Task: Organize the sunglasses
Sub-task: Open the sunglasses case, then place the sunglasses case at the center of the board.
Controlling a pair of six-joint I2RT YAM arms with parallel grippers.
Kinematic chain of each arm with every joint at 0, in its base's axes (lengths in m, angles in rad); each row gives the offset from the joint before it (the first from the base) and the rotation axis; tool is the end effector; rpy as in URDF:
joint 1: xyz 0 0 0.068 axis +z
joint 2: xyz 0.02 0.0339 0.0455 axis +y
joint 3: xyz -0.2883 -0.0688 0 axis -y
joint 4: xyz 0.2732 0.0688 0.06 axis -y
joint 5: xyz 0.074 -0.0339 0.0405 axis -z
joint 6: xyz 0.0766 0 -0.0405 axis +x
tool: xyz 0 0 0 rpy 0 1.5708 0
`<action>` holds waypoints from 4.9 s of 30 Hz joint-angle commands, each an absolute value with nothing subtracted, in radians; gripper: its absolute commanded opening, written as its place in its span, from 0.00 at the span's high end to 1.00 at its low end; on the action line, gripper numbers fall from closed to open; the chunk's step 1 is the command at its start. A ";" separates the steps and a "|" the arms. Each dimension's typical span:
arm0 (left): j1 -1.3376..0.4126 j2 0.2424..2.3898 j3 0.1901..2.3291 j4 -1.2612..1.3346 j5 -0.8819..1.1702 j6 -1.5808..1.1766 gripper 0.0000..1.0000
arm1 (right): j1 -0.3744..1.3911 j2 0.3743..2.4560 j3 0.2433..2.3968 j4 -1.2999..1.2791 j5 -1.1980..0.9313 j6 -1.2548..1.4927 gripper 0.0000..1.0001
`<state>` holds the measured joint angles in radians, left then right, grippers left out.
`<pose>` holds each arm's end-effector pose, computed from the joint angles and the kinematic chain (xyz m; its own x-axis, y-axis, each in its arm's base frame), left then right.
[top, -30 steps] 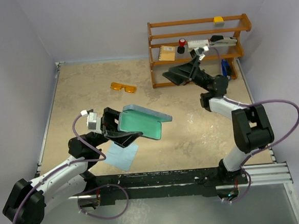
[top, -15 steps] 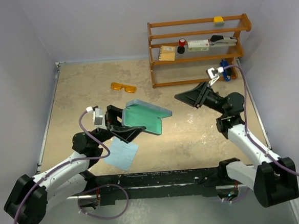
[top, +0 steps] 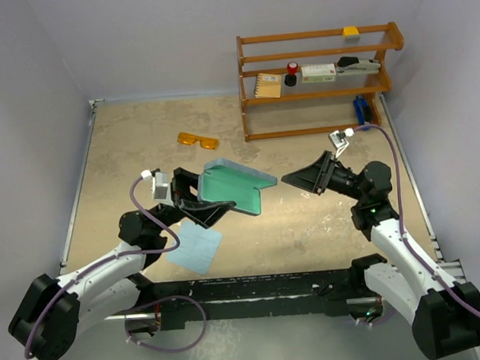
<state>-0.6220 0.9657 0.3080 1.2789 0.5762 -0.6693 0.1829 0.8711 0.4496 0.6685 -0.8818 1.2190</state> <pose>0.1555 -0.1629 0.3115 -0.1556 -0.5286 -0.8345 0.9590 0.1216 -0.2558 0.2126 0.0995 0.3070 -0.7166 0.4744 -0.5113 -0.5191 0.1268 0.8452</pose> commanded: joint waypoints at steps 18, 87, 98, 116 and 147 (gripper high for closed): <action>-0.615 1.046 0.366 1.492 0.525 -0.720 1.00 | 0.447 0.992 0.365 1.063 -0.808 1.383 0.38; -0.581 0.996 0.319 1.211 0.359 -0.603 0.48 | 0.595 1.252 0.447 1.550 -0.730 1.598 1.00; -0.534 1.008 0.292 1.214 0.305 -0.632 0.19 | 0.577 1.270 0.438 1.568 -0.735 1.601 1.00; -0.522 0.932 0.275 1.209 0.345 -0.640 0.19 | 0.487 1.274 0.402 1.459 -0.766 1.528 1.00; -0.513 0.854 0.242 1.115 0.165 -0.610 0.21 | 0.255 1.702 0.449 1.404 -0.973 1.337 1.00</action>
